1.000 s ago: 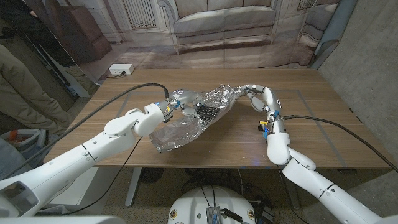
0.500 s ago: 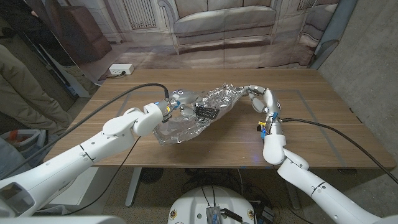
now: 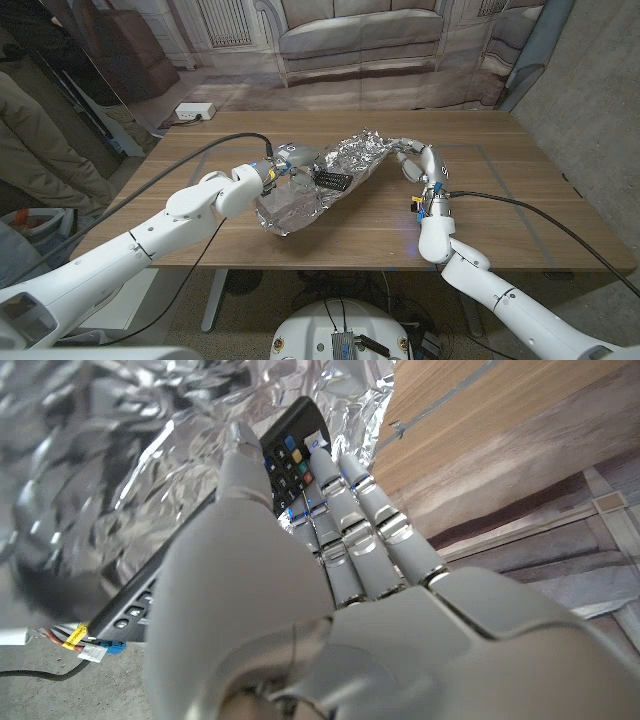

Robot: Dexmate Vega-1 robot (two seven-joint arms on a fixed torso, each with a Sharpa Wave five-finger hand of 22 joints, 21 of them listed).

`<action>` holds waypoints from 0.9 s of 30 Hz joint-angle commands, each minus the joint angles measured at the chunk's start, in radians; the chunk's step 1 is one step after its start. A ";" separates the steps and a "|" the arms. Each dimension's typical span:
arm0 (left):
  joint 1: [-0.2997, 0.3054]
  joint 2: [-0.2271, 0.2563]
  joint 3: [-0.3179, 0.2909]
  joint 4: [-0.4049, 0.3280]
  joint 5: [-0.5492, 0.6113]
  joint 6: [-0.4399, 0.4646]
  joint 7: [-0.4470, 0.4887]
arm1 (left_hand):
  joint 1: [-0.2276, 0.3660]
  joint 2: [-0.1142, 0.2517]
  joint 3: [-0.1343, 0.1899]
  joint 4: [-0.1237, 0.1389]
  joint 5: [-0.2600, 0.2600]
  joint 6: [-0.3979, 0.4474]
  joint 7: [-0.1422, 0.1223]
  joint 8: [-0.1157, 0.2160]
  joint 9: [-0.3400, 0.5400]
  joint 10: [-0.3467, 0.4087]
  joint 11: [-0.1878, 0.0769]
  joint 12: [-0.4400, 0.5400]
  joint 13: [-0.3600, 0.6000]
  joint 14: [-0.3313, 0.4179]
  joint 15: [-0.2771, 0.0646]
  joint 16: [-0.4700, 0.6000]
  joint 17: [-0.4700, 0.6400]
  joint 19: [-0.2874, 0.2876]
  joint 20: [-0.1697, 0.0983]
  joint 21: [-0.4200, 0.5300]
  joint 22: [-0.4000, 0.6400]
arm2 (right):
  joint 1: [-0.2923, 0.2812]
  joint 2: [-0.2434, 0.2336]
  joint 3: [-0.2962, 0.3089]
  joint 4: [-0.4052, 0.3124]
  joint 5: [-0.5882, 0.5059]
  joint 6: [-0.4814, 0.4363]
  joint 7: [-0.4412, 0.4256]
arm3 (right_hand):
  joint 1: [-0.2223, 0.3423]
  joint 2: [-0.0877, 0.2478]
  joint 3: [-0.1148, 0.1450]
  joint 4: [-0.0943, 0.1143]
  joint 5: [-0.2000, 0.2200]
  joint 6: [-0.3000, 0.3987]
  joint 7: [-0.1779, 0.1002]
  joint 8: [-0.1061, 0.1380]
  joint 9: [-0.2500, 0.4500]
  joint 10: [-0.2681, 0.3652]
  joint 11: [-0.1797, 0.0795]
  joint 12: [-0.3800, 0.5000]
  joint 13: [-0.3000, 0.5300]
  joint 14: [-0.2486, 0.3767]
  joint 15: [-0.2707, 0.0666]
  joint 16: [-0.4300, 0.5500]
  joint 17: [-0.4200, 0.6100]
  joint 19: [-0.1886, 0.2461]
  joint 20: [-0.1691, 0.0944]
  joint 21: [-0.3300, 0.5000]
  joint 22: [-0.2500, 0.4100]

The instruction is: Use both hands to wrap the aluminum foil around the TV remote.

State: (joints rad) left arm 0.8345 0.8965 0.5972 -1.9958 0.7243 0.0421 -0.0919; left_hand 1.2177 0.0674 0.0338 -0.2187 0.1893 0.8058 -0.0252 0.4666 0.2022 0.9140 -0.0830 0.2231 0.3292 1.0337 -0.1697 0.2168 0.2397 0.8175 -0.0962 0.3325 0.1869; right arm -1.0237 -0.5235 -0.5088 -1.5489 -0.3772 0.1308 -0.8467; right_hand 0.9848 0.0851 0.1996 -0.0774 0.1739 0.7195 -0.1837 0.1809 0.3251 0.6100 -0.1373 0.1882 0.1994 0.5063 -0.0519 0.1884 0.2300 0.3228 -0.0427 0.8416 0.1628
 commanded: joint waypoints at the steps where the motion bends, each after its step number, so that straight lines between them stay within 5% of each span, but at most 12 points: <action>1: -0.011 -0.009 0.008 0.009 0.006 -0.009 -0.003 | 0.065 0.074 0.152 0.141 0.004 0.118 -0.038 0.080 0.009 0.126 -0.124 0.003 0.209 -0.005 -0.048 -0.003 0.001 -0.006 -0.015 -0.001 0.003 | -0.012 -0.062 -0.008 -0.083 0.019 -0.147 0.103 | -0.041 -0.016 -0.027 0.002 0.005 -0.117 0.011 -0.005 -0.014 -0.036 0.008 0.017 0.001 -0.107 -0.059 -0.003 0.004 -0.069 -0.074 -0.070 0.004; 2: -0.012 -0.009 0.008 0.010 0.006 -0.010 -0.004 | 0.066 0.074 0.152 0.141 0.004 0.118 -0.037 0.080 0.009 0.125 -0.124 0.003 0.210 -0.005 -0.048 -0.003 0.001 -0.006 -0.015 -0.001 0.003 | -0.015 -0.069 -0.008 -0.095 0.022 -0.162 0.115 | -0.053 -0.018 -0.034 0.006 0.005 -0.139 0.012 -0.005 -0.017 -0.035 0.008 0.020 0.001 -0.127 -0.051 -0.004 0.004 -0.082 -0.066 -0.083 0.004; 3: -0.014 -0.010 0.009 0.010 0.007 -0.011 -0.004 | 0.066 0.074 0.153 0.141 0.004 0.118 -0.037 0.080 0.009 0.126 -0.124 0.003 0.210 -0.005 -0.048 -0.003 0.001 -0.007 -0.015 -0.001 0.003 | -0.017 -0.075 -0.006 -0.103 0.026 -0.170 0.124 | -0.063 -0.022 -0.043 0.003 0.008 -0.151 0.024 0.006 -0.025 -0.142 0.031 -0.010 -0.003 -0.146 -0.051 0.004 -0.001 -0.100 -0.055 -0.109 0.005; 5: -0.016 -0.012 0.009 0.010 0.007 -0.011 -0.005 | 0.066 0.074 0.153 0.140 0.004 0.118 -0.037 0.080 0.009 0.126 -0.124 0.002 0.210 -0.006 -0.048 -0.003 0.001 -0.006 -0.015 -0.001 0.003 | -0.020 -0.090 -0.004 -0.118 0.030 -0.184 0.140 | -0.074 -0.021 -0.050 0.004 0.009 -0.186 0.013 0.002 -0.031 -0.185 0.052 -0.007 -0.002 -0.172 -0.032 0.003 -0.004 -0.108 -0.053 -0.128 0.005; 11: -0.020 -0.003 0.006 -0.003 0.016 -0.011 -0.017 | 0.066 0.073 0.154 0.140 0.004 0.116 -0.038 0.080 0.009 0.123 -0.124 0.001 0.212 -0.007 -0.048 -0.003 0.001 -0.008 -0.015 -0.001 0.003 | -0.032 -0.140 0.006 -0.164 0.050 -0.223 0.202 | -0.098 -0.032 -0.065 0.009 0.007 -0.223 0.020 -0.002 -0.037 -0.200 0.065 0.002 -0.001 -0.193 -0.035 0.002 -0.010 -0.119 -0.052 -0.146 0.005; 17: -0.017 0.003 -0.010 -0.008 -0.001 -0.004 -0.028 | 0.065 0.073 0.154 0.140 0.004 0.114 -0.037 0.079 0.009 0.123 -0.124 0.000 0.213 -0.009 -0.048 -0.003 0.001 -0.009 -0.014 -0.001 0.003 | -0.049 -0.166 0.017 -0.202 0.067 -0.271 0.232 | -0.171 -0.045 -0.099 0.037 0.010 -0.298 0.031 -0.005 -0.051 -0.247 0.080 0.005 -0.002 -0.238 -0.011 -0.001 -0.020 -0.160 -0.020 -0.193 0.007; 21: -0.021 -0.005 -0.001 -0.003 -0.002 -0.011 -0.030 | 0.065 0.074 0.156 0.140 0.004 0.114 -0.035 0.080 0.009 0.122 -0.124 -0.001 0.214 -0.008 -0.049 -0.003 0.001 -0.010 -0.014 -0.001 0.003 | -0.048 -0.186 0.017 -0.215 0.069 -0.286 0.254 | -0.182 -0.047 -0.105 0.037 0.013 -0.333 0.038 -0.005 -0.057 -0.274 0.086 0.004 -0.002 -0.263 0.004 -0.004 -0.025 -0.174 -0.013 -0.212 0.007; 27: -0.026 -0.021 0.007 0.004 -0.009 -0.014 -0.028 | 0.064 0.073 0.156 0.140 0.004 0.114 -0.037 0.080 0.008 0.122 -0.124 -0.002 0.216 -0.011 -0.048 -0.003 0.001 -0.011 -0.014 -0.002 0.003 | -0.014 -0.228 0.011 -0.225 0.093 -0.273 0.346 | -0.189 -0.050 -0.111 0.031 0.017 -0.409 0.046 -0.011 -0.069 -0.296 0.064 0.008 -0.004 -0.262 -0.004 0.005 -0.031 -0.151 -0.014 -0.224 0.008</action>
State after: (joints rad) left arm 0.8155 0.8913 0.5978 -1.9981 0.7297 0.0334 -0.1148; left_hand 1.2175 0.0675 0.0382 -0.2232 0.1897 0.8058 -0.0252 0.4666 0.2022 0.9140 -0.0830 0.2210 0.3292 1.0280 -0.1683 0.2169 0.2404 0.8138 -0.0925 0.3325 0.1887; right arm -1.0617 -0.6846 -0.4975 -1.7349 -0.3149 -0.1188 -0.6150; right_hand 0.8040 0.0328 0.0909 -0.0427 0.1857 0.3306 -0.1409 0.1733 0.2575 0.3191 -0.0685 0.1889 0.1951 0.2420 -0.0384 0.1885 0.1997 0.1530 -0.0361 0.6235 0.1667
